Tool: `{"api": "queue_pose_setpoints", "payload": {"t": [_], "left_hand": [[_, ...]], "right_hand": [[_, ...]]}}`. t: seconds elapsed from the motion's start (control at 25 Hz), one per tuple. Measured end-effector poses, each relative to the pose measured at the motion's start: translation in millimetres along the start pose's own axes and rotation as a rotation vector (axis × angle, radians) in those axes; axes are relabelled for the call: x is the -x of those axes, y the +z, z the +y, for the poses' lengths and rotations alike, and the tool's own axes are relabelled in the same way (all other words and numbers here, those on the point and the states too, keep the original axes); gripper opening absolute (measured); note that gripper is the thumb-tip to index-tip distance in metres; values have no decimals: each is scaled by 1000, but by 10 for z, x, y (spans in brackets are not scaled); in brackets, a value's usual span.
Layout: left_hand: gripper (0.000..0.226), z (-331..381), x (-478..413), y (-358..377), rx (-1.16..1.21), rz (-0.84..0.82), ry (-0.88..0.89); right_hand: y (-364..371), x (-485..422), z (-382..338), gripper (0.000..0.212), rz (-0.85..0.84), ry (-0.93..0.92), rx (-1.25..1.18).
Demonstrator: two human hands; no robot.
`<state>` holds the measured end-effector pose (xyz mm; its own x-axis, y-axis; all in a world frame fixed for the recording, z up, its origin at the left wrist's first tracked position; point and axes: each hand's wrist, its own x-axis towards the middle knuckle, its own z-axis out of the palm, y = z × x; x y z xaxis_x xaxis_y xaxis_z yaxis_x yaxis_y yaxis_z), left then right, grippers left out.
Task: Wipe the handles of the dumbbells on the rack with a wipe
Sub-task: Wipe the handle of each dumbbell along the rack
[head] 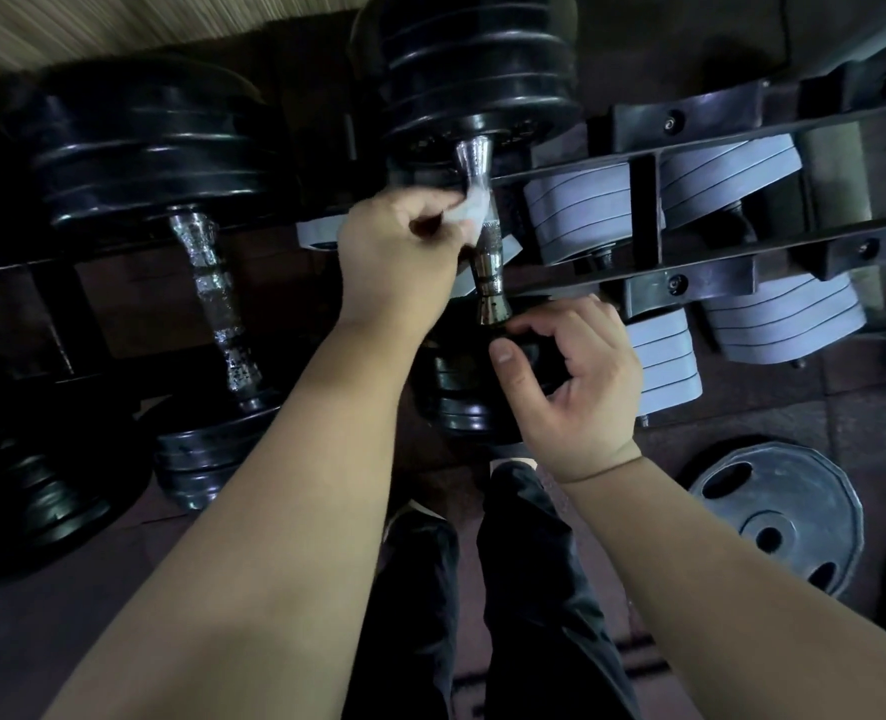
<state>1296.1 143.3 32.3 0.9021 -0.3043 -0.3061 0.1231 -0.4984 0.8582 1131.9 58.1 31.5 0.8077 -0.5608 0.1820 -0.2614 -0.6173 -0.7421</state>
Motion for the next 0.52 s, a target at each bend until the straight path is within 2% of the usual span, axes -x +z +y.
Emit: {"api": "queue_pose_setpoints", "payload": {"t": [0.12,0.4,0.52], "left_hand": [[16,-57,267,-39,-64,-102,-48],[15,156,32,97,97,162,-15],[16,189,9,31,82,62,-52]], "right_hand": [[3,-7,7,31,3,-2,-12],[4,-2,25,34,-7,-9,-5],[8,-3,35,36,-11,-10,1]]}}
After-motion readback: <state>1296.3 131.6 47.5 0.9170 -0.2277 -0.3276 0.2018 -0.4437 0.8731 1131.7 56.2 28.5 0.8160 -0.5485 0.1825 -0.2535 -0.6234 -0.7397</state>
